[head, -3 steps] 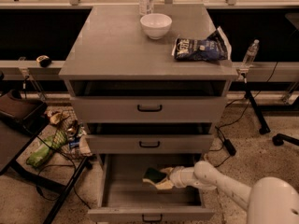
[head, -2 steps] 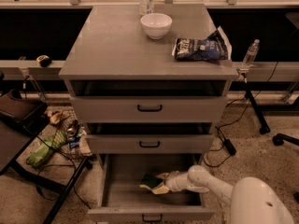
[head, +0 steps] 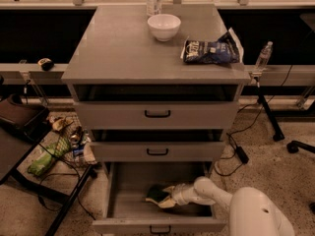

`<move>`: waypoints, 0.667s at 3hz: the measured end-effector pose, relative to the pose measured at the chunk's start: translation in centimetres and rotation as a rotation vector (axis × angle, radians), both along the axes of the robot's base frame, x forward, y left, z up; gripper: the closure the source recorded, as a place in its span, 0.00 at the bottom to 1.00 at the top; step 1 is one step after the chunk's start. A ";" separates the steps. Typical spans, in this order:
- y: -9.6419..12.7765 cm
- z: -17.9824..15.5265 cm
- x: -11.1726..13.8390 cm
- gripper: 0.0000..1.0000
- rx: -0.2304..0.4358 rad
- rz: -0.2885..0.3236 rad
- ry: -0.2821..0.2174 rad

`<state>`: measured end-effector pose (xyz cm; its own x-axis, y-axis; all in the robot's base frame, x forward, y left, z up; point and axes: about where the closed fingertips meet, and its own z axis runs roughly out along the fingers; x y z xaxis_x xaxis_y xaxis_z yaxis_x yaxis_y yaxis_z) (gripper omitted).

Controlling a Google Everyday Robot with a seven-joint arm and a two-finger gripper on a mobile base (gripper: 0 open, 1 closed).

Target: Place sponge into bottom drawer

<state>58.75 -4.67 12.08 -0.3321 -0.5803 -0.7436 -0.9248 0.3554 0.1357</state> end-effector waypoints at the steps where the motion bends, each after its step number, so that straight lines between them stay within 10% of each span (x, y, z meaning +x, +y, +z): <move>1: 0.0 0.0 0.0 0.51 0.000 0.000 0.000; 2: 0.0 0.0 0.0 0.20 0.000 0.000 0.000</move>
Offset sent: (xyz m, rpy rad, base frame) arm 0.0000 0.0000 0.0000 0.0000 0.0000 0.0000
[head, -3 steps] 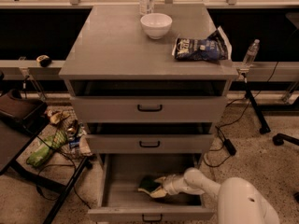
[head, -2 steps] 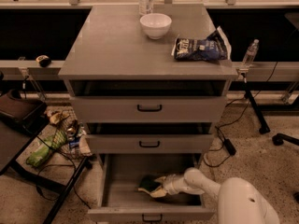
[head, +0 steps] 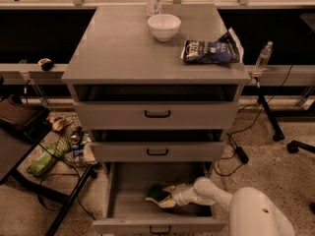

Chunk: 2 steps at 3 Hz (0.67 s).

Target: Place sponge into bottom drawer

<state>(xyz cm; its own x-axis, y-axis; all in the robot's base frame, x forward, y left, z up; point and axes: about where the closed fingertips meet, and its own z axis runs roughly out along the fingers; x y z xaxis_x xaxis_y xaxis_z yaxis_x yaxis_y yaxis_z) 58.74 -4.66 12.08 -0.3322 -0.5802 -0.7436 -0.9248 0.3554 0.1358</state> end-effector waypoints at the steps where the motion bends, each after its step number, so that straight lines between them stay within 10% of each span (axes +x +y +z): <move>1: 0.0 0.0 0.0 0.00 0.000 0.000 0.000; 2: 0.1 0.9 -0.9 0.00 0.028 0.030 -0.007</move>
Offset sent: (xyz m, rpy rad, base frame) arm -0.0170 -0.0036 0.0232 0.0617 -0.0219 0.0655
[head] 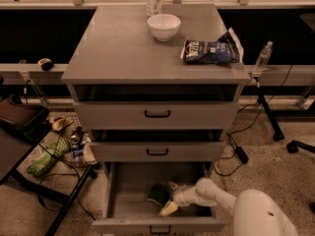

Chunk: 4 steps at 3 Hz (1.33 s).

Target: Place sponge into bottom drawer

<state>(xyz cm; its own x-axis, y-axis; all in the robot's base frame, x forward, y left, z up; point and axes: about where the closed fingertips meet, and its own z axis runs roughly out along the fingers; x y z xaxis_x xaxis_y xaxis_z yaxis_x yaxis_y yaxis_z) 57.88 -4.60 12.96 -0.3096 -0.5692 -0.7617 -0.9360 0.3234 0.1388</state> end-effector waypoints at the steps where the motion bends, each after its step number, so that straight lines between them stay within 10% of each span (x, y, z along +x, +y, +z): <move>1: -3.7 2.8 -1.4 0.00 -0.037 0.012 -0.029; 2: -8.9 7.6 -4.4 0.00 -0.096 0.021 -0.041; 4: -16.2 16.7 -11.2 0.00 -0.358 0.071 0.092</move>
Offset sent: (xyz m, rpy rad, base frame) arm -0.1227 -0.1438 0.1562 -0.1610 -0.0190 0.0901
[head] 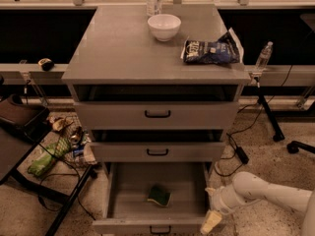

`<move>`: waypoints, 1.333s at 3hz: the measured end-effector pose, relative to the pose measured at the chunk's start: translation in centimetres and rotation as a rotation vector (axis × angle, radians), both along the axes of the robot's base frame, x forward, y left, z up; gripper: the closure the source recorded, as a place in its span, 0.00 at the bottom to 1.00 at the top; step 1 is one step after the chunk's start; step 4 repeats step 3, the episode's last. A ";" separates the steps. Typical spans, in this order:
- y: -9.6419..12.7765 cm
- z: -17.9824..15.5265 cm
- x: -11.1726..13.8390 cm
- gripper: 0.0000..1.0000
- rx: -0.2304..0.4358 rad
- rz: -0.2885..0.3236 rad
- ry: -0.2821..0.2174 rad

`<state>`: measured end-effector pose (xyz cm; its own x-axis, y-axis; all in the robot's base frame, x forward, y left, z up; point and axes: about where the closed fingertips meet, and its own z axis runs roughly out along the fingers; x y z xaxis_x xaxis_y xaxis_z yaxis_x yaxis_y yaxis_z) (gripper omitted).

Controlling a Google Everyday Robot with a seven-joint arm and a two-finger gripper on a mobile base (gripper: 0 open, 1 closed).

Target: Place sponge into bottom drawer

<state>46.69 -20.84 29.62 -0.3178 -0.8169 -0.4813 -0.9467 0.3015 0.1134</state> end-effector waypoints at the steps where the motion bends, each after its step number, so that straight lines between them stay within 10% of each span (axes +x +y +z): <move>1: -1.2 5.0 -3.3 0.00 -0.113 -0.015 0.065; 3: -2.1 16.4 -11.8 0.00 -0.253 -0.129 -0.005; 4: -2.1 16.4 -11.8 0.00 -0.253 -0.129 -0.005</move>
Offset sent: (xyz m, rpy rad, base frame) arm -0.1272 -0.0364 0.2136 -0.3422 0.0389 -0.0945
